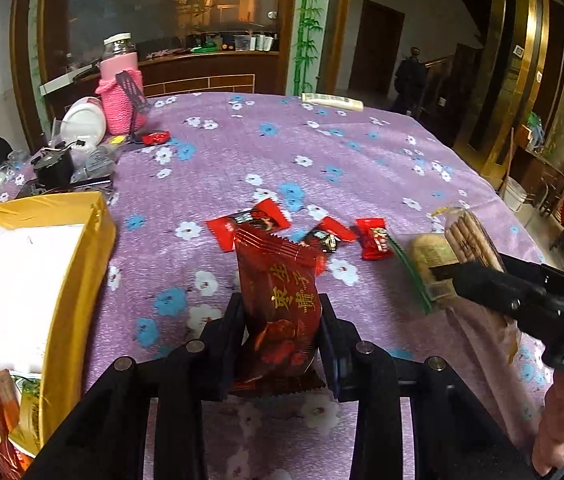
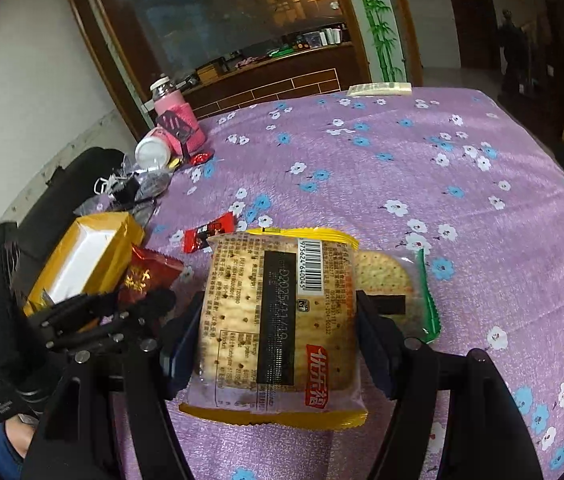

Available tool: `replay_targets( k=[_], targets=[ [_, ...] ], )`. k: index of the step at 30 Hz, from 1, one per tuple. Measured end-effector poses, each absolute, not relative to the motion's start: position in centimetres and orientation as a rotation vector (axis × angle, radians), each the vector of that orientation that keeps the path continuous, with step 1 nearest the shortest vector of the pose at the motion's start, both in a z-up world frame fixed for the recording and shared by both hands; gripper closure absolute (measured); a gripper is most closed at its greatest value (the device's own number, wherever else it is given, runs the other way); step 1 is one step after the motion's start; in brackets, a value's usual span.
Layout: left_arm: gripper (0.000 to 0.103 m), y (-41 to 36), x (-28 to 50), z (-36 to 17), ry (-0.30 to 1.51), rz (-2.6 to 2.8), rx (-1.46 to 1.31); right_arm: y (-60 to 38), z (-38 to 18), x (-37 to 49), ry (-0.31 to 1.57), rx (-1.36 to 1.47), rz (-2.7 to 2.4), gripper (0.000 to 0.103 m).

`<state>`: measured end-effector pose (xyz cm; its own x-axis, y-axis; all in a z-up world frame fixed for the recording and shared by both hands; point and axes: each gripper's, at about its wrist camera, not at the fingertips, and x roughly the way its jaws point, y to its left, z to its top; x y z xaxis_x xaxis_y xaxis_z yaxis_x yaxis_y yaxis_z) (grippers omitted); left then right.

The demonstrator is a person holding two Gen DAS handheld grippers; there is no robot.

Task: Organize snacks
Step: 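Lift and carry the candy bag and cracker pack over the white box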

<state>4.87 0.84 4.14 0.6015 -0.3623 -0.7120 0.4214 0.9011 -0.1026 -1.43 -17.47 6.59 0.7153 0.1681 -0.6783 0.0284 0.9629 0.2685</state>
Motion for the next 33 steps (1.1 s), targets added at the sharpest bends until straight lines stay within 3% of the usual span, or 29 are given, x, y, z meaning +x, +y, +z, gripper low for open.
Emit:
replay_targets(
  k=[33],
  targets=[
    [0.067,1.7,3.5,5.8,0.637,-0.372,0.138,-14.7,5.6,-1.3,0.776,0.146,0.069,0.034]
  ],
)
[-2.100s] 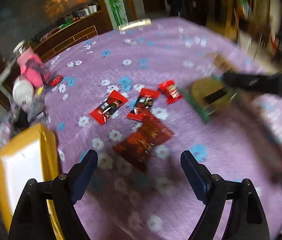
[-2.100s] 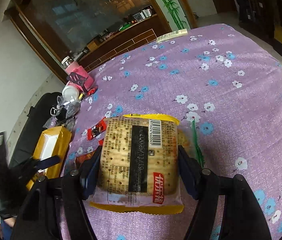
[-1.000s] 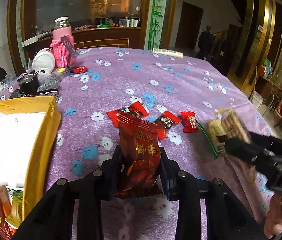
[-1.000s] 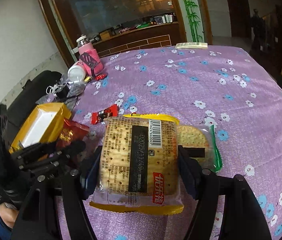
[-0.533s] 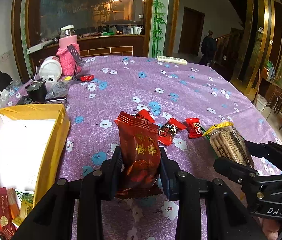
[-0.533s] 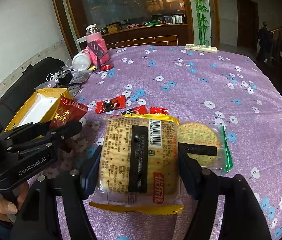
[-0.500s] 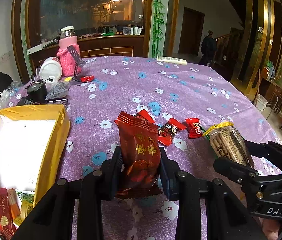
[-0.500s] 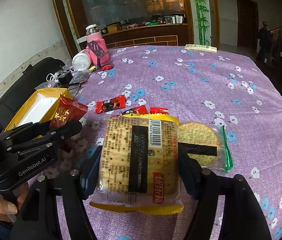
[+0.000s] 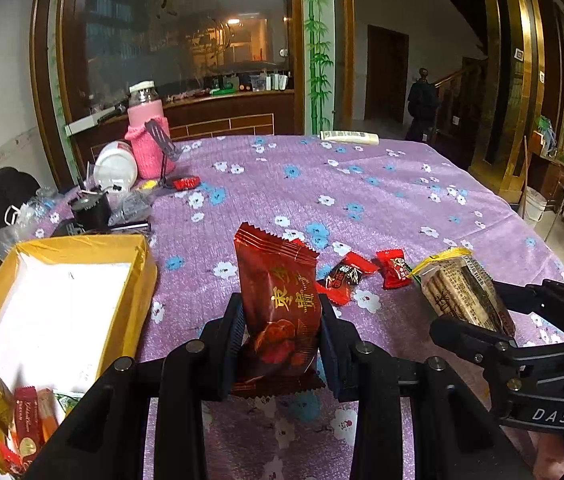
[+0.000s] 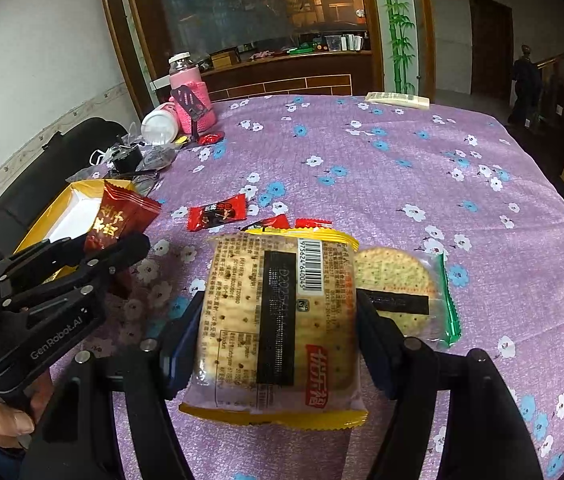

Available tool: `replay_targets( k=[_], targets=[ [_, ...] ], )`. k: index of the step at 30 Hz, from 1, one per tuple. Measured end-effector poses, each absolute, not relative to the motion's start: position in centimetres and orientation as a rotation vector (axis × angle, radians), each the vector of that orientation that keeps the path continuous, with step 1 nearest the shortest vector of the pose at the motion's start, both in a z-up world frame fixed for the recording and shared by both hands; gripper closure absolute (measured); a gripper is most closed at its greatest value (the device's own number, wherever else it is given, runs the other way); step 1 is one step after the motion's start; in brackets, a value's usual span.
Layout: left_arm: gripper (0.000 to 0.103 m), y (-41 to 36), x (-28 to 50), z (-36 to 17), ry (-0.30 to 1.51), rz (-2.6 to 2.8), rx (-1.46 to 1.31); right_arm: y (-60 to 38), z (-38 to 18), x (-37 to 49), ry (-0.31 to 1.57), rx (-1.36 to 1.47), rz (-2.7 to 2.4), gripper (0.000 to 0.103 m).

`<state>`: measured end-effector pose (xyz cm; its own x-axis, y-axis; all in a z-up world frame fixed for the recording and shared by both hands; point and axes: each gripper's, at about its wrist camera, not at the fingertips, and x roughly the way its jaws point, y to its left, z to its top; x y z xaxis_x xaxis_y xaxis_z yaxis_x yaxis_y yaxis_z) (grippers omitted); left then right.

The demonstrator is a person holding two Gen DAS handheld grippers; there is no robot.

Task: Organize snacks
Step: 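Lift and carry the candy bag and cracker pack over the white box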

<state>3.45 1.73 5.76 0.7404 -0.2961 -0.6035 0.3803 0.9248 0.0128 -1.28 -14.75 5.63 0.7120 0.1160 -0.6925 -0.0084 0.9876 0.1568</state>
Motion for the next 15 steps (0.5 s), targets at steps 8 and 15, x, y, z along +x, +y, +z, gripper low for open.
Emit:
replay_targets(
  k=[8,15],
  targets=[
    [0.067,1.63,2.95,6.24,0.602,-0.371,0.152,-14.68,5.71,-1.25,0.773,0.145,0.059,0.034],
    [0.067,1.51,2.81,6.23,0.594,-0.364,0.163,-14.71,5.78,-1.45,0.764,0.144,0.049,0.034]
  ],
)
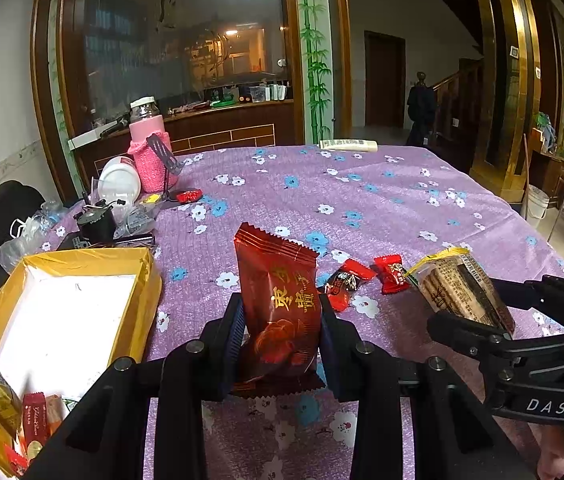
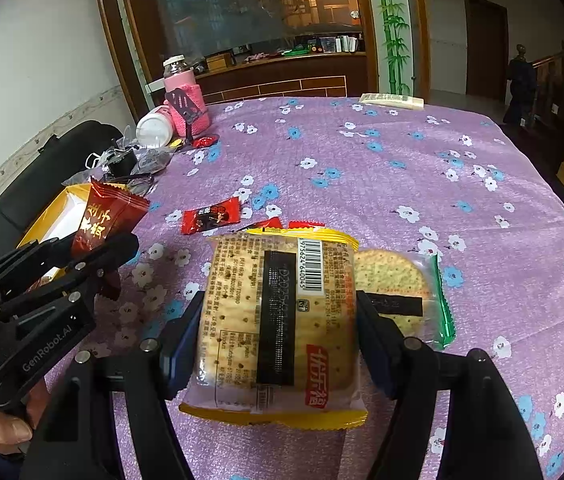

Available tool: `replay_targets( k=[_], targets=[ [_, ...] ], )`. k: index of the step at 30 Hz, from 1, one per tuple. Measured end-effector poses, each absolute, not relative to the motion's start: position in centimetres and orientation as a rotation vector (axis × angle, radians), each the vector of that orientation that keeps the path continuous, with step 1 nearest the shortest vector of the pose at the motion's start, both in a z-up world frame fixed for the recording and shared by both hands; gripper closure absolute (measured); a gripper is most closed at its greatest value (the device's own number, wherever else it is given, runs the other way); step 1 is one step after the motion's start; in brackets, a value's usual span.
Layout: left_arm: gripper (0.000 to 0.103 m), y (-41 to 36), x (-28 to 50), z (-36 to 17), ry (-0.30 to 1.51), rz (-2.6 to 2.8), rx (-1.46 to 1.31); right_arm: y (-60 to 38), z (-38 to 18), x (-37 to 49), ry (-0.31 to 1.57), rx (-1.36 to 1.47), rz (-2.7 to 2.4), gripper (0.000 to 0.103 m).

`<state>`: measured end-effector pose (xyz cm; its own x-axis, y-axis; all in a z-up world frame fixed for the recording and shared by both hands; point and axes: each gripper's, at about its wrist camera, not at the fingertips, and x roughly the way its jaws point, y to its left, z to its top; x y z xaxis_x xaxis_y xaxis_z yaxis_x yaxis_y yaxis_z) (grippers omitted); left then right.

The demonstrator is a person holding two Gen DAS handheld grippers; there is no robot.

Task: Organize snacks
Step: 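Lift and carry the candy bag and cracker pack over the white box, then lower both snacks into the box and open both tools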

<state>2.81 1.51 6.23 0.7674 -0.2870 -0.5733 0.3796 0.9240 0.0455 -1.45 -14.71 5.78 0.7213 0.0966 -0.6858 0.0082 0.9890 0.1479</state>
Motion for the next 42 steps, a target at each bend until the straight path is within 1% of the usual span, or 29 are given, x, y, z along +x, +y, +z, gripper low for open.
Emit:
replay_targets(
  k=[9,19,28,33,42],
  targets=[
    [0.067,1.2,2.1,6.8,0.574,-0.356,0.173,-14.7,6.0,-1.6,0.749,0.136,0.035,0.034],
    [0.067,3.4,-0.1,9.6,0.605,-0.421,0.107,-15.7,6.5,-1.6,0.748,0.199,0.015,0.034],
    [0.067,11.0,-1.7,11.0,0.577,-0.341,0.042,-11.4,8.6,-2.1,0.764,0.218,0.133,0.034],
    [0.067,16.7,-1.8,10.2,0.589,-0.24,-0.016,-6.5,9.4,-2.0,0.775,0.2,0.25,0.034],
    [0.067,22.4,-1.4,8.3,0.611,-0.134,-0.081,2.1,9.7,-1.2,0.8,0.138,0.388,0.033]
  ],
)
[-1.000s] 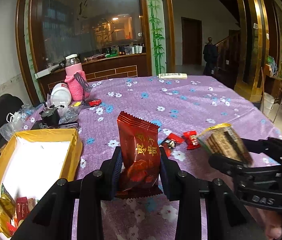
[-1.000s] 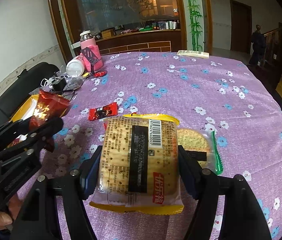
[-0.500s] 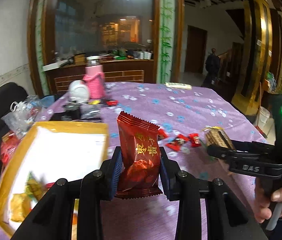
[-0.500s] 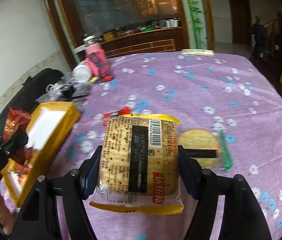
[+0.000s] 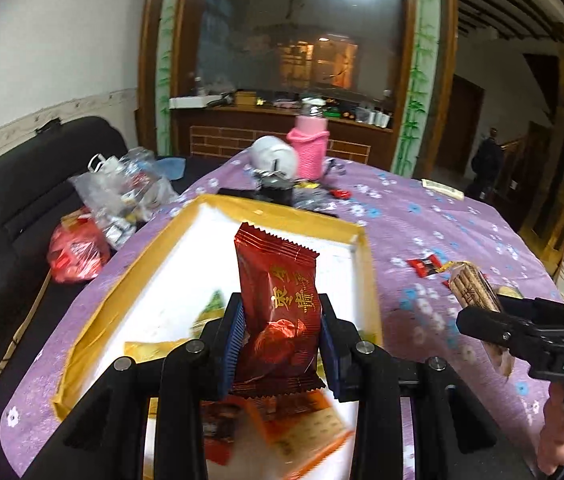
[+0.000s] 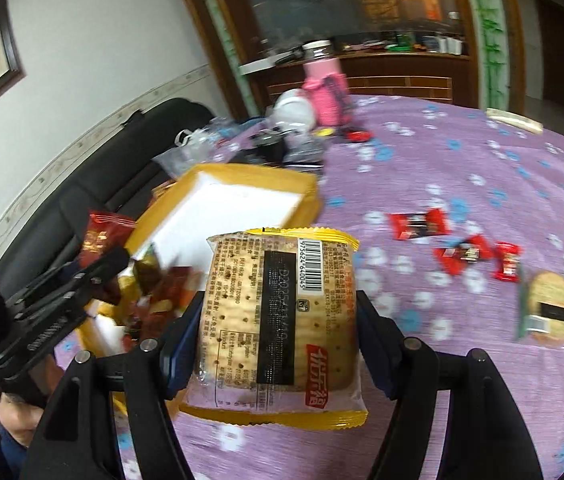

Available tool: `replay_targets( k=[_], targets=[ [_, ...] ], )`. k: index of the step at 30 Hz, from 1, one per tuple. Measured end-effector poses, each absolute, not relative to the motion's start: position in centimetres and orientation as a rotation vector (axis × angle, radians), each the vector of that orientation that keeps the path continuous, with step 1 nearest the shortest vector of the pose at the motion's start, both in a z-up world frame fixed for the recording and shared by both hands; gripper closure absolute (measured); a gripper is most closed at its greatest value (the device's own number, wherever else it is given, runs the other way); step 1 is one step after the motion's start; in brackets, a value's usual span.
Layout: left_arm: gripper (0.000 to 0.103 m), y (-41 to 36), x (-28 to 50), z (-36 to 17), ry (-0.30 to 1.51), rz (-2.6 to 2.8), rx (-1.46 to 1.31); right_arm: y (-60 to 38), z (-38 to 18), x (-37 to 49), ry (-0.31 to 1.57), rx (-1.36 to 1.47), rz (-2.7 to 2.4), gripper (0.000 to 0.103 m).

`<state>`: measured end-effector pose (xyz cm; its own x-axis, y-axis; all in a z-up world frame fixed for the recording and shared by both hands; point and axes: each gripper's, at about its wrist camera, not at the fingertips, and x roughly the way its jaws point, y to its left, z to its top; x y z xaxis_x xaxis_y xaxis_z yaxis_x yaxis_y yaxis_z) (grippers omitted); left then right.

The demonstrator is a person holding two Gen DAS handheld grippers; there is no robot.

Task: Organize snacks
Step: 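Lower both snacks into the box and open both tools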

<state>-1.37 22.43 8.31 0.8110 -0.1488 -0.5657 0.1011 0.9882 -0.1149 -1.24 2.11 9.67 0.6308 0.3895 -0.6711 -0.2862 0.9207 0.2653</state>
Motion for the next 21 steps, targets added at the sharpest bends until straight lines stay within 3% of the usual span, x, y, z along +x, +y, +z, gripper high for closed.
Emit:
replay_targets(
  k=[21],
  targets=[
    [0.067,26.0,-1.0,4.6,0.653,-0.067,-0.107,11.8,7.2,1.7,0.877,0.054,0.464,0.033]
  ],
)
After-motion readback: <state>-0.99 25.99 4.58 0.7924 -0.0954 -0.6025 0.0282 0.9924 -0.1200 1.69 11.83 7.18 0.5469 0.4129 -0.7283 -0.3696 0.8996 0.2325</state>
